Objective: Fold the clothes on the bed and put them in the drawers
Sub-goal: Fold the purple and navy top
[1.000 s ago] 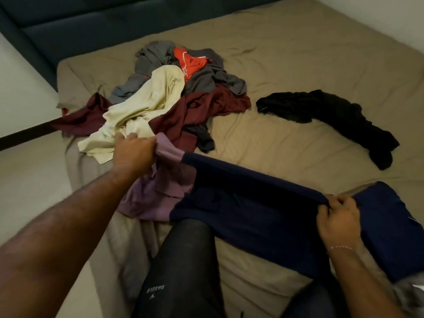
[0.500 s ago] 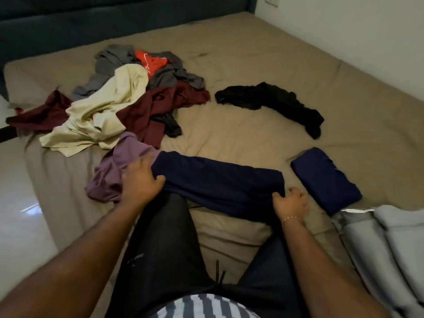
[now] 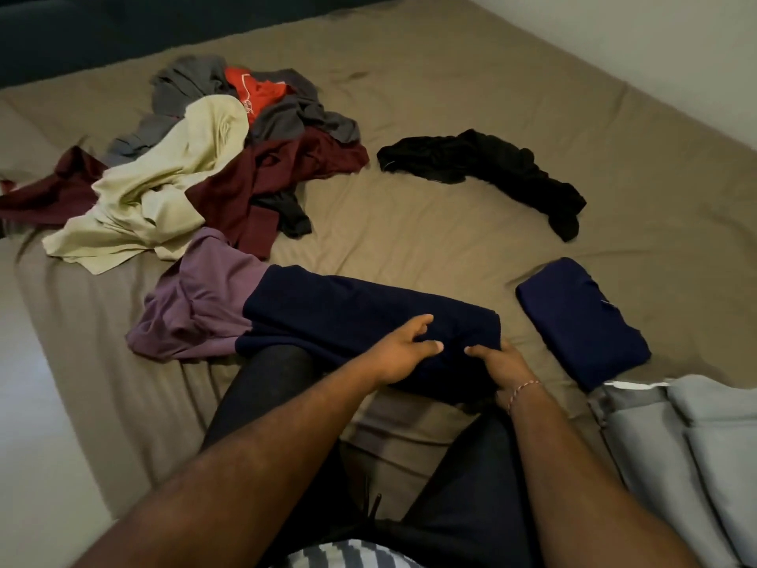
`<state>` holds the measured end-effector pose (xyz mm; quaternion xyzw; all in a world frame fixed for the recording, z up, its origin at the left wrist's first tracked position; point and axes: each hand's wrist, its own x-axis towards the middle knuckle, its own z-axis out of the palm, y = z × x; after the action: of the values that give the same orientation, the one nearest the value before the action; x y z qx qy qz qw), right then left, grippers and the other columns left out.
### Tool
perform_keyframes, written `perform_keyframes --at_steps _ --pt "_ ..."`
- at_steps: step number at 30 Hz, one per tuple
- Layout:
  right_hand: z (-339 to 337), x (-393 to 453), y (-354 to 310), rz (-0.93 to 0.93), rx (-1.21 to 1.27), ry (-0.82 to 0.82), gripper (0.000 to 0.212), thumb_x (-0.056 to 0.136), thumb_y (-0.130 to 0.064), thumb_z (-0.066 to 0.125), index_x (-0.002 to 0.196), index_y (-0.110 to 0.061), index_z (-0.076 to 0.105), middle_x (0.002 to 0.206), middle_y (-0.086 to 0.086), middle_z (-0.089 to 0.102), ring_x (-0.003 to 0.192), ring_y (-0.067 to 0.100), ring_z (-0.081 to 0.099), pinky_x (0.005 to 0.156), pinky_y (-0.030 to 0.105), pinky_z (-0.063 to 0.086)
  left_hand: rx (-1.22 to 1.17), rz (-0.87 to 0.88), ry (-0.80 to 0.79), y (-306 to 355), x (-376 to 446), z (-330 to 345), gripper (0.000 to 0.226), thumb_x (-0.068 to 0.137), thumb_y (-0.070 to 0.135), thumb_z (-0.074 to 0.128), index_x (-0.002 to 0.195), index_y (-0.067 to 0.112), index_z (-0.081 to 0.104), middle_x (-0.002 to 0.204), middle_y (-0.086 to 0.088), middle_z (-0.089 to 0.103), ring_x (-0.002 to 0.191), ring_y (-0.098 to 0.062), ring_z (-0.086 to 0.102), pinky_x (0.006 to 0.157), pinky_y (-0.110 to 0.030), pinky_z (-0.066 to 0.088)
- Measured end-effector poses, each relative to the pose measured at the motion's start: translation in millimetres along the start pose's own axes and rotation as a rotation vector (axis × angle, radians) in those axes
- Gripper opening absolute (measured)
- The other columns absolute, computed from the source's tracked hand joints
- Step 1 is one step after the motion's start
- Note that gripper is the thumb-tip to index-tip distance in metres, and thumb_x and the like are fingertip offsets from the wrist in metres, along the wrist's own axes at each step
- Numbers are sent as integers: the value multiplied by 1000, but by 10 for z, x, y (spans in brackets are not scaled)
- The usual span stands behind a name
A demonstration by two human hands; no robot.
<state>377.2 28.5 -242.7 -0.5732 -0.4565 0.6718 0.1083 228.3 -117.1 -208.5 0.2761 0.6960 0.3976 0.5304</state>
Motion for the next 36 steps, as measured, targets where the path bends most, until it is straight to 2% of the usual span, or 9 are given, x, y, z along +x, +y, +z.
perform_keyframes --at_steps 5,9,13,15,18,22,27,31,36 --pt "426 -138 -177 -313 -25 -181 41 93 3 65 130 -16 64 114 9 76 107 28 73 93 44 59 -414 -151 7 -81 161 86 54 104 60 45 154 39 43 154 8 50 135 -18 52 108 -46 47" --pt "836 -194 -182 -376 -210 -414 44 95 -27 71 137 -35 59 85 -2 71 79 11 71 73 30 60 -725 -112 244 -228 172 -112 47 103 57 52 130 23 70 128 -7 73 117 -25 69 104 -46 54" --pt "883 2 -47 -299 -242 83 31 90 -37 73 118 -30 63 91 -3 72 85 21 71 73 34 57 -255 -178 601 -360 115 -506 60 101 36 60 156 22 41 153 -4 50 134 -23 53 112 -37 42" --pt "878 80 65 -126 -265 143 43 90 -32 75 127 -19 59 112 5 69 95 27 70 79 39 59 -27 -105 660 -416 54 -588 71 98 29 63 161 21 31 160 -3 39 143 -24 43 112 -31 34" --pt "1014 124 213 -27 -176 29 38 88 -24 78 121 -10 67 112 10 74 98 30 72 89 47 61 157 -6 581 -490 -13 -599 71 97 29 64 161 21 33 162 -4 36 146 -22 40 111 -27 30" --pt "1220 71 227 4 23 -46 15 90 -11 76 104 -7 73 87 8 79 74 25 77 61 37 63 325 -18 344 -606 4 -587 77 97 37 64 163 25 28 169 -2 29 154 -20 29 123 -36 25" --pt "1037 35 157 -60 241 19 11 101 -13 63 107 -14 73 102 11 79 93 32 76 79 52 63 678 -98 333 -778 103 -577 89 88 63 54 164 41 12 174 7 2 160 -18 -9 121 -64 -10" --pt "509 65 33 -127 273 122 18 104 -13 57 112 -21 72 111 10 76 103 31 73 88 49 61 715 -72 214 -756 285 -405 97 89 77 50 164 40 2 174 7 -14 158 -18 -19 120 -67 -8" --pt "-295 111 -167 -190 248 267 28 105 -11 55 130 -11 68 123 14 71 113 35 68 98 52 56 700 118 -52 -388 547 9 93 93 67 57 165 41 4 173 10 -13 157 -11 -19 122 -69 -5"
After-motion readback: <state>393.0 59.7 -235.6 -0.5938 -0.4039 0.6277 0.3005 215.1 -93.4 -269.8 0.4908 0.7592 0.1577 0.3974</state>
